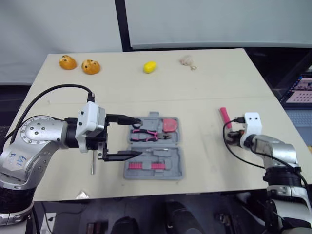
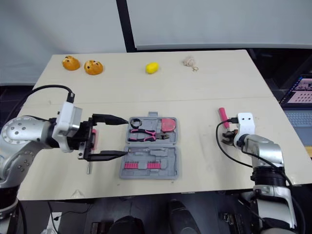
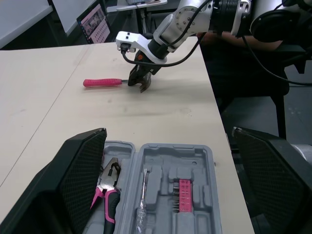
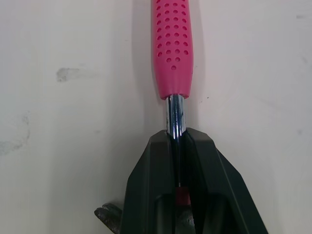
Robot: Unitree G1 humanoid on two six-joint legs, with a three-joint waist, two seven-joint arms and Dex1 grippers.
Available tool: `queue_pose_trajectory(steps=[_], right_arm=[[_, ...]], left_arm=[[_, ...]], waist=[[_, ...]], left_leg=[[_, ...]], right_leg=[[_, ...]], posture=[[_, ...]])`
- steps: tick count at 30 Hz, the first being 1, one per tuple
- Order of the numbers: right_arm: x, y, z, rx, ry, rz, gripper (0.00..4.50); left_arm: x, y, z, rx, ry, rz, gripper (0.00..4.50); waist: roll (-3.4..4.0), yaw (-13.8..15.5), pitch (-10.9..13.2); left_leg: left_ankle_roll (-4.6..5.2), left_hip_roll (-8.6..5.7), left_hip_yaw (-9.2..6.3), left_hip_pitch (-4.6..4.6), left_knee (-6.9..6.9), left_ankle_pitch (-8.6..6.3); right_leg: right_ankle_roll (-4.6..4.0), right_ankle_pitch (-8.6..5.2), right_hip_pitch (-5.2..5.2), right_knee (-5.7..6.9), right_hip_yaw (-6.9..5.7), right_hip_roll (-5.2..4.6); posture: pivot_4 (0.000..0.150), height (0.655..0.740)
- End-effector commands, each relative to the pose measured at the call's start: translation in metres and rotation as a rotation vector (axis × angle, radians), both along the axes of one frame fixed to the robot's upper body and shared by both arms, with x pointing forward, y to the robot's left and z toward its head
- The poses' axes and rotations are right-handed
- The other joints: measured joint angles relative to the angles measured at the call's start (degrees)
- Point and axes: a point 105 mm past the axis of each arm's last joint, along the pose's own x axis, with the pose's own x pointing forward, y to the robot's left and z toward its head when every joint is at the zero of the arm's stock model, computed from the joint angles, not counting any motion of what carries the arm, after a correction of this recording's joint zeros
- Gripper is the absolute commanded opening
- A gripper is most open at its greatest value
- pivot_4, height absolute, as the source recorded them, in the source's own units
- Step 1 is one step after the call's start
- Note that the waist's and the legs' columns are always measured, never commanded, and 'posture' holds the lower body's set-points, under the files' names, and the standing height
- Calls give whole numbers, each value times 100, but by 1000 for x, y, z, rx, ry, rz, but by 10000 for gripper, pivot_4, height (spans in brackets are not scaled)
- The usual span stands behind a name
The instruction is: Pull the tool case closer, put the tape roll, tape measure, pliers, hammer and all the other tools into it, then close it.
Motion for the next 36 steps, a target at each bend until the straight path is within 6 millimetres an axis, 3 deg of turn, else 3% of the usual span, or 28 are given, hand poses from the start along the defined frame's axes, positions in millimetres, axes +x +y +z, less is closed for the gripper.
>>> queue_pose_trajectory(steps=[1, 5, 9, 11, 14, 18, 26, 36], right_arm=[[1, 11, 39, -39, -94, 131, 230], [-14, 43, 62, -140, -86, 413, 230], [-41, 83, 76, -276, -28, 747, 230], [-59, 126, 88, -277, 6, 966, 230], [-82, 163, 88, -318, 85, 1185, 230], [-100, 193, 76, -354, 156, 1350, 230], [-95, 229, 49, -456, 166, 1427, 230], [-93, 241, 36, -519, 181, 1457, 230]], left_arm=[[0, 9, 2, 30, -29, 13, 45000], [0, 24, -9, 83, 9, 42, 45000], [-10, 45, -39, 246, 62, 22, 45000], [-12, 58, -54, 281, 113, 43, 45000], [-14, 72, -68, 315, 152, 62, 45000], [-15, 84, -79, 347, 169, 81, 45000], [-14, 95, -89, 385, 146, 112, 45000], [-15, 107, -95, 428, 131, 146, 45000]], waist=[[1, -2, 1], [37, -13, 24], [41, -17, 30], [41, -26, 39], [40, -53, 46], [36, 20, 45], [29, -27, 42], [29, -157, 42]], left_leg=[[0, 0, 0, 0, 0, 0], [0, 0, 0, 0, -5, 0], [0, 2, -5, -1, -13, 0], [0, 2, -8, -1, -13, 0], [2, 3, -8, -4, 3, -1], [6, 5, -28, -18, 8, -4], [24, 2, -23, -106, 61, -13], [20, 3, -23, -104, 55, -11]], right_leg=[[0, 0, 0, 0, 0, 0], [0, 0, -6, 0, 5, 1], [-2, -1, -12, -2, 4, 4], [-3, -2, -11, -5, 2, 4], [-3, -1, -16, 7, 5, 3], [-10, -5, -18, -1, -16, -3], [-2, -1, -102, 26, -22, -17], [-14, -7, -110, 41, -26, -17]], posture=[[1500, 7400], [1500, 7400], [1500, 7400], [1500, 7400], [1500, 7400], [1500, 7400], [1500, 7400], [1500, 7400]])
